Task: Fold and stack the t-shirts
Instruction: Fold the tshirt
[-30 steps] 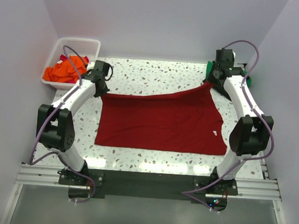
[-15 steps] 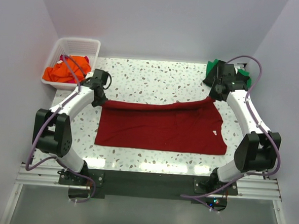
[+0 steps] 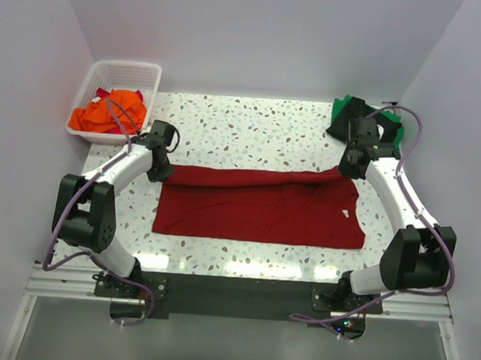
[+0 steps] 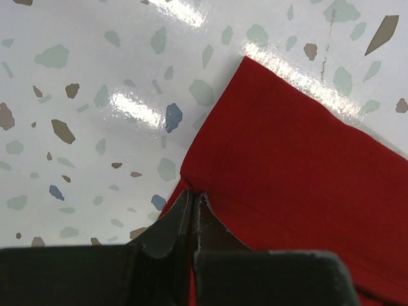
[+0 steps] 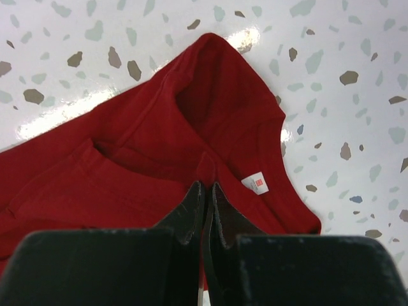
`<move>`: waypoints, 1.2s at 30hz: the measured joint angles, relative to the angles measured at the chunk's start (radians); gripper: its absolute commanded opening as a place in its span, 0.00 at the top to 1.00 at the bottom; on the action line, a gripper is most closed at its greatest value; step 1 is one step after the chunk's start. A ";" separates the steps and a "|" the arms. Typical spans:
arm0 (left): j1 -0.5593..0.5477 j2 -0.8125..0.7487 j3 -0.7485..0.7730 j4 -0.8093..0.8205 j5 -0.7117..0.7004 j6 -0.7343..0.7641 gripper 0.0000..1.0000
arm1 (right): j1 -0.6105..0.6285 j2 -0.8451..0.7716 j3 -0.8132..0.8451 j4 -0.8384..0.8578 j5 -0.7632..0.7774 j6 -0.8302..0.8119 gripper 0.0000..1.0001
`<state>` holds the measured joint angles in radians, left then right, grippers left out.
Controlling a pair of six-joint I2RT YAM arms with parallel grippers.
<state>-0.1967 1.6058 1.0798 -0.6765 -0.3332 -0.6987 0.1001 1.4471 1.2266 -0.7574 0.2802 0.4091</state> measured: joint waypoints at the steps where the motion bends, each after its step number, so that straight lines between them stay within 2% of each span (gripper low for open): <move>1: 0.000 0.000 -0.002 0.000 0.003 0.000 1.00 | 0.000 -0.003 -0.008 -0.002 0.000 0.002 1.00; 25: 0.000 0.021 -0.086 -0.014 0.042 -0.025 0.99 | 0.000 -0.030 -0.121 -0.037 0.023 0.048 1.00; 26: 0.000 0.021 -0.089 -0.014 0.043 -0.025 0.93 | 0.000 -0.030 -0.126 -0.040 0.024 0.051 1.00; 27: 0.000 0.021 -0.090 -0.016 0.044 -0.026 0.79 | 0.000 -0.030 -0.129 -0.041 0.025 0.054 0.99; 29: 0.000 0.023 -0.090 -0.021 0.045 -0.028 0.71 | 0.000 -0.030 -0.134 -0.047 0.026 0.062 0.90; 30: 0.000 0.025 -0.090 -0.024 0.045 -0.033 0.63 | 0.000 -0.031 -0.136 -0.053 0.028 0.066 0.79; 33: 0.000 0.025 -0.090 -0.037 0.040 -0.047 0.56 | 0.000 -0.041 -0.145 -0.077 0.043 0.092 0.64; 36: 0.000 0.018 -0.090 -0.047 0.032 -0.052 0.55 | 0.000 -0.079 -0.170 -0.102 0.053 0.116 0.60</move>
<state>-0.1967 1.6241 0.9901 -0.7235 -0.3016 -0.7506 0.1001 1.3685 1.0569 -0.8593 0.3328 0.5251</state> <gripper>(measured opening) 0.436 0.360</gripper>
